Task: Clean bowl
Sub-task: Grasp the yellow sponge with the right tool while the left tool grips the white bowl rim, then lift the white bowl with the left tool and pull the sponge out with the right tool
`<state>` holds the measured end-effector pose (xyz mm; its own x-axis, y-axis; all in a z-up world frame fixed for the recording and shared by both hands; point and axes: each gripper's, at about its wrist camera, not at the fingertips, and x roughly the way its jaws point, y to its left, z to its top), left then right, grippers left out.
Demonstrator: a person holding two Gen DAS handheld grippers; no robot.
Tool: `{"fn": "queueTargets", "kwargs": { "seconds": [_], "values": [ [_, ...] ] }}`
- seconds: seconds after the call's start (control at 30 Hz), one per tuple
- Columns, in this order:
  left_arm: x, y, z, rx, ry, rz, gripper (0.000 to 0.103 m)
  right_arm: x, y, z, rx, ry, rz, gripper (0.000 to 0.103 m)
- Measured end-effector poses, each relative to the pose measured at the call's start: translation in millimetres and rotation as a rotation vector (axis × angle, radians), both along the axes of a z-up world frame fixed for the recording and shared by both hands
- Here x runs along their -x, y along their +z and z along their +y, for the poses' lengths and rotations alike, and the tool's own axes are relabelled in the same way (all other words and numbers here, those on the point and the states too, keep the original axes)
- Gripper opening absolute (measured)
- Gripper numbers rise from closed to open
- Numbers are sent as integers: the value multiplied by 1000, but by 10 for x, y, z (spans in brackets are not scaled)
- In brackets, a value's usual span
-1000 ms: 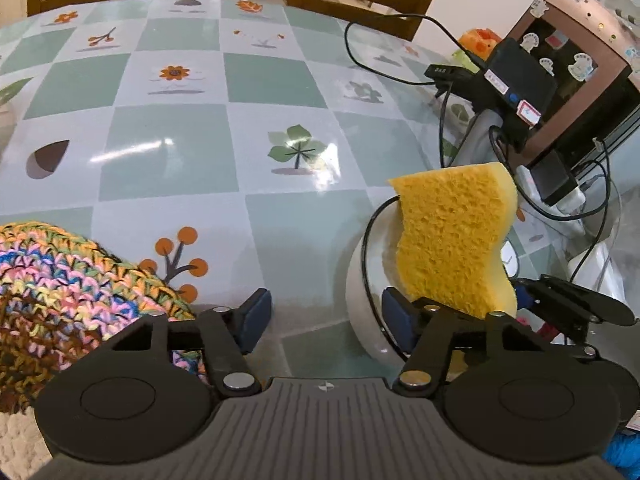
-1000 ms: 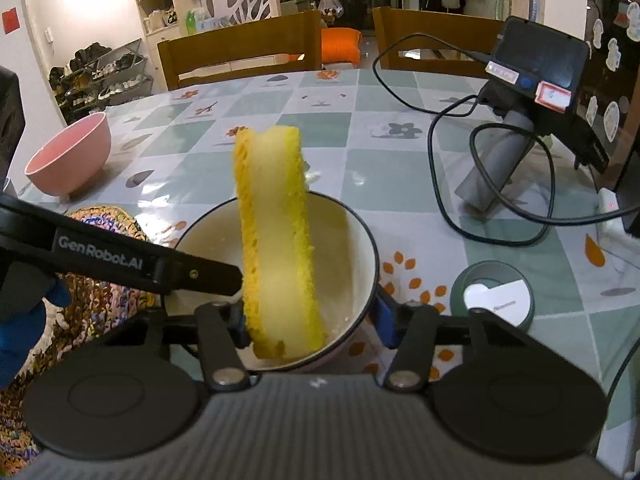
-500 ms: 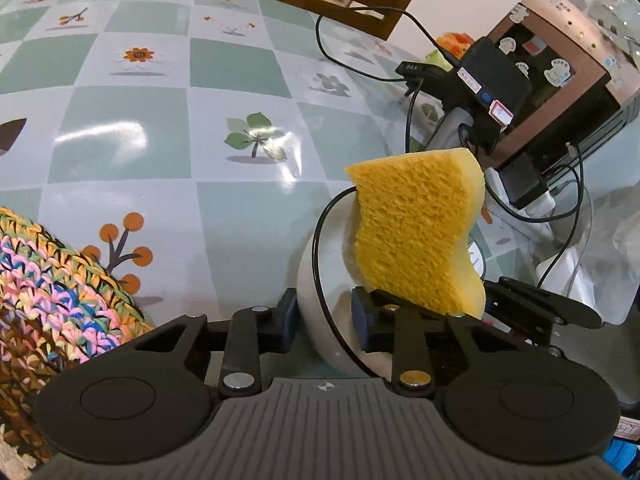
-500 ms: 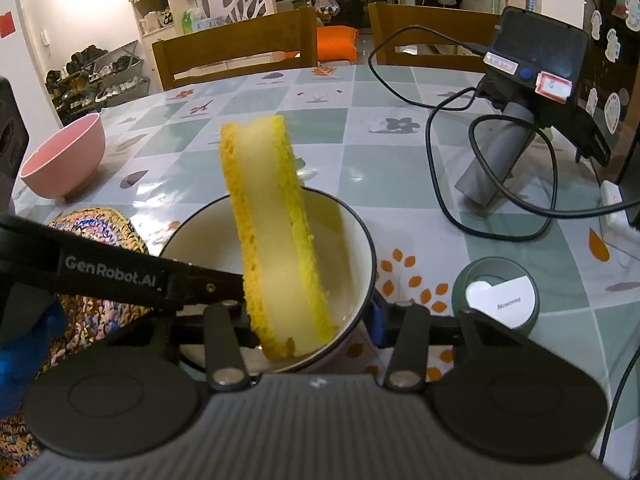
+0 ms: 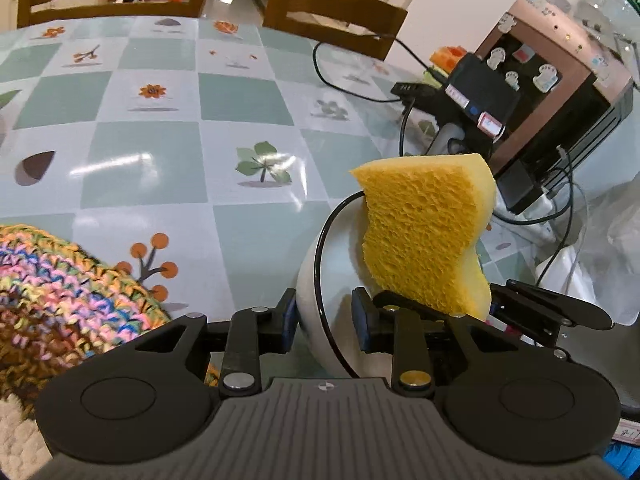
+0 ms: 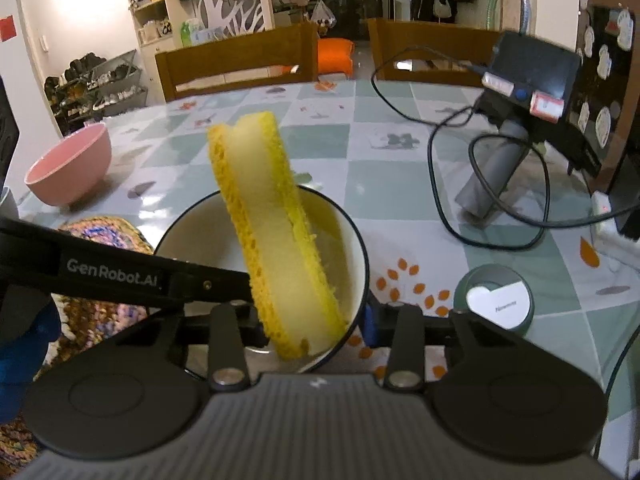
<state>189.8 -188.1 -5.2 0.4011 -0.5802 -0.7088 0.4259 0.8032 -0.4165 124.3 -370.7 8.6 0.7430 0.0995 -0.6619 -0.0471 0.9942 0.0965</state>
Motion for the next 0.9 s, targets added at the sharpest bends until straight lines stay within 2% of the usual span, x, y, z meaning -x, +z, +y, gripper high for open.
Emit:
{"fn": "queueTargets", "kwargs": {
  "seconds": [0.27,0.47,0.67,0.9],
  "values": [
    [309,256,562,20,42,-66,33,210,201,361,-29,52,-66,41],
    [584,327,1104,-9,103,-117,33,333,210,801,-83,119,-87,41],
    [864,320,1700,-17,178,-155,33,478,211,1298,-120,199,-104,41],
    [1064,182,2304,-20,251,-142,34,599,146,1847,-160,276,-107,40]
  ]
}}
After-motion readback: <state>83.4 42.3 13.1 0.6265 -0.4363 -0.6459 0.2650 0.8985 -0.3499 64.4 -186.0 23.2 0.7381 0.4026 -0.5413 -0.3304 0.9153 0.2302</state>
